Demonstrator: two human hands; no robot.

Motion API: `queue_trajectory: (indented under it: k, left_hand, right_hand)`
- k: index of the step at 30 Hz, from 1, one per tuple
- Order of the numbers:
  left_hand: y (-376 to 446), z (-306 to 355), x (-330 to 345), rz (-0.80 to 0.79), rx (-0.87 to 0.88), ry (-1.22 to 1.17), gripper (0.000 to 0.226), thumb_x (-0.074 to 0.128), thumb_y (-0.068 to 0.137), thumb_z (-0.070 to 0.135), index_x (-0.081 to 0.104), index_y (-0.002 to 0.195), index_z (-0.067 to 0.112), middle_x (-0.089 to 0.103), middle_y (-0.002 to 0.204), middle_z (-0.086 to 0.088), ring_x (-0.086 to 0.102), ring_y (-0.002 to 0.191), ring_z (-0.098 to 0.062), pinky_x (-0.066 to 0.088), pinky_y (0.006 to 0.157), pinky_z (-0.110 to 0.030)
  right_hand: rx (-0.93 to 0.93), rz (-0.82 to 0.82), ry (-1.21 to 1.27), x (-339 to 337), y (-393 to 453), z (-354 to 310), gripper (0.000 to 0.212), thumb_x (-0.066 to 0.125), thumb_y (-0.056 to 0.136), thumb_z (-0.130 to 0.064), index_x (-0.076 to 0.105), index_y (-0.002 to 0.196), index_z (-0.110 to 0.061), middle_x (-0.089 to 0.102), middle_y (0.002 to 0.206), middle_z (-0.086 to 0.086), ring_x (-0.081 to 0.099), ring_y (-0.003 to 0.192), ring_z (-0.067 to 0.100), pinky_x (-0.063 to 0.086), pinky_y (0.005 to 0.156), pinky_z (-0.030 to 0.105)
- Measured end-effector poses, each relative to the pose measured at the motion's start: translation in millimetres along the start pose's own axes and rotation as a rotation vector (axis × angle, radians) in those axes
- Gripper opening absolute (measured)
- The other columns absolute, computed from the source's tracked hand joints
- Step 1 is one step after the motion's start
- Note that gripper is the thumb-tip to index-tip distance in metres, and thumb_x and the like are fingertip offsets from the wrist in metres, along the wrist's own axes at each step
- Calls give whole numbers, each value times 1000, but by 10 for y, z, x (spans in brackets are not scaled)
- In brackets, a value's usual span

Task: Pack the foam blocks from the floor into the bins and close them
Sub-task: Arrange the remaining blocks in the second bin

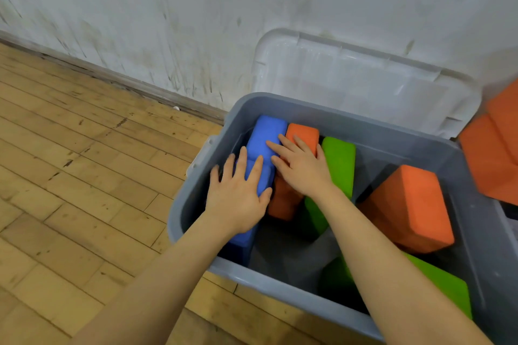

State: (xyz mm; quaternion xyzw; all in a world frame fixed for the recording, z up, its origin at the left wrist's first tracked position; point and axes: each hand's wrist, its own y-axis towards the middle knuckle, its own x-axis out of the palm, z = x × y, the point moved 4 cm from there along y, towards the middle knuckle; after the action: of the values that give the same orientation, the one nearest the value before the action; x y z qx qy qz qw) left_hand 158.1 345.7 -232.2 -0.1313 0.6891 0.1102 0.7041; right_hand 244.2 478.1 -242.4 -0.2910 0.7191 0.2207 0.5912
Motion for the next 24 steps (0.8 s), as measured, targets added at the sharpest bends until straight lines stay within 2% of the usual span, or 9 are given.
queue_trajectory:
  k: [3,5,11,14,24]
  left_hand:
    - [-26,-60,65,-44,35,-10,74,-7,85,59,-7,150,23,-8,157,-12,0,145,-28,2,115,-45]
    - [-49,-102,86,-86,44,1,72,-4,88,59,-10,149,22,-12,157,-12,-3,145,-28,-2,115,-43]
    - [-101,103,55,-120,93,-6,68,16,97,54,-13,149,22,-18,156,-10,-9,144,-28,-2,115,-45]
    - [-121,184,77,-118,120,9,68,18,97,54,-14,148,21,-20,155,-11,-12,144,-29,-4,115,-44]
    - [-7,-71,95,-175,51,-40,67,18,97,53,-14,148,25,-19,156,-6,-11,144,-25,-10,114,-44]
  right_hand:
    - [-50,77,-70,-58,3,-19,41,30,99,-44,34,140,-44,24,154,-15,21,141,13,13,106,43]
    - [-60,92,-98,-94,38,-9,42,31,99,-44,34,141,-41,25,154,-12,23,139,14,14,104,41]
    - [12,72,-76,-37,45,64,48,31,96,-54,30,143,-43,18,157,-9,13,144,14,11,110,48]
    - [84,79,-5,-20,64,39,47,31,96,-55,29,142,-47,12,158,-7,7,145,15,8,112,49]
    - [23,46,-39,7,55,-47,48,27,98,-52,24,145,-44,11,159,-4,6,146,19,-1,115,53]
